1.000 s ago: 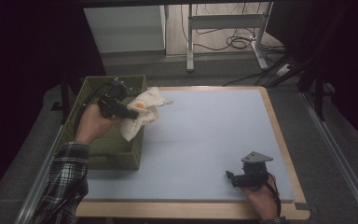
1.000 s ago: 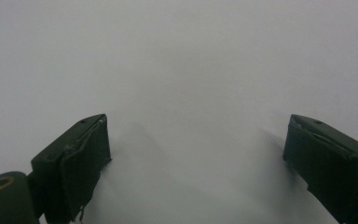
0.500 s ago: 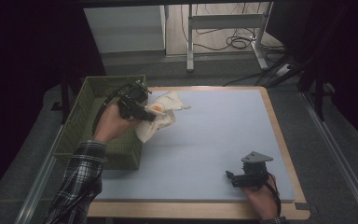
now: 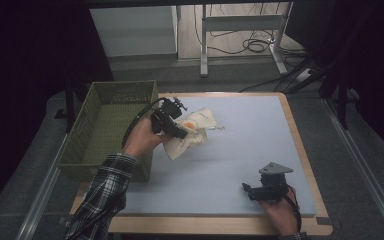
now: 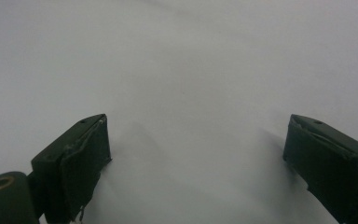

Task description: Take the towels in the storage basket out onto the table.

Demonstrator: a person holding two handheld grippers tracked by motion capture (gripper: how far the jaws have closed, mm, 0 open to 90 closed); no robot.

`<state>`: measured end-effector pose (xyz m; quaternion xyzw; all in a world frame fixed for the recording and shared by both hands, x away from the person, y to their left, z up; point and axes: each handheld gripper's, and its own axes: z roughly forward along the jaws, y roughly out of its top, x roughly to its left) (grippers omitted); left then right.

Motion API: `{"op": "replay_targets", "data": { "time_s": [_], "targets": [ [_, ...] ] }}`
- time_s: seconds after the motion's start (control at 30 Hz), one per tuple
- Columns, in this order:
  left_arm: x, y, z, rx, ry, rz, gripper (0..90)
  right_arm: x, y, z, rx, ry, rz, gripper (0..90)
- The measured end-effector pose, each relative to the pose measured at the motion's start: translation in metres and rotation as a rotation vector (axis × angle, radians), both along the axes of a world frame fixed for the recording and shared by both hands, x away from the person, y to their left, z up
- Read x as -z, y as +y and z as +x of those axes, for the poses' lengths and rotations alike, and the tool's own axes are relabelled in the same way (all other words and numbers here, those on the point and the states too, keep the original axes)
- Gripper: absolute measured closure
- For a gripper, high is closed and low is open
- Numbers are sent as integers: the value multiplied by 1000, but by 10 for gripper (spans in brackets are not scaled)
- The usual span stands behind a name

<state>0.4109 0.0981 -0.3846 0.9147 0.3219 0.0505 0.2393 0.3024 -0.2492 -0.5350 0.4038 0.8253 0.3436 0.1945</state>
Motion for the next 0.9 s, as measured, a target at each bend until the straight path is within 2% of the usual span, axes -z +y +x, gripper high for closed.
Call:
{"op": "replay_targets", "data": {
  "time_s": [0.3, 0.67, 0.9],
  "targets": [
    [21, -31, -3, 49, 27, -12, 670, 0, 0, 0, 0, 1, 0, 75],
    [51, -70, -6, 100, 40, -13, 647, 0, 0, 0, 0, 1, 0, 75],
    [72, -87, -6, 120, 23, 23, 627, 0, 0, 0, -2, 1, 0, 75]
  ]
}}
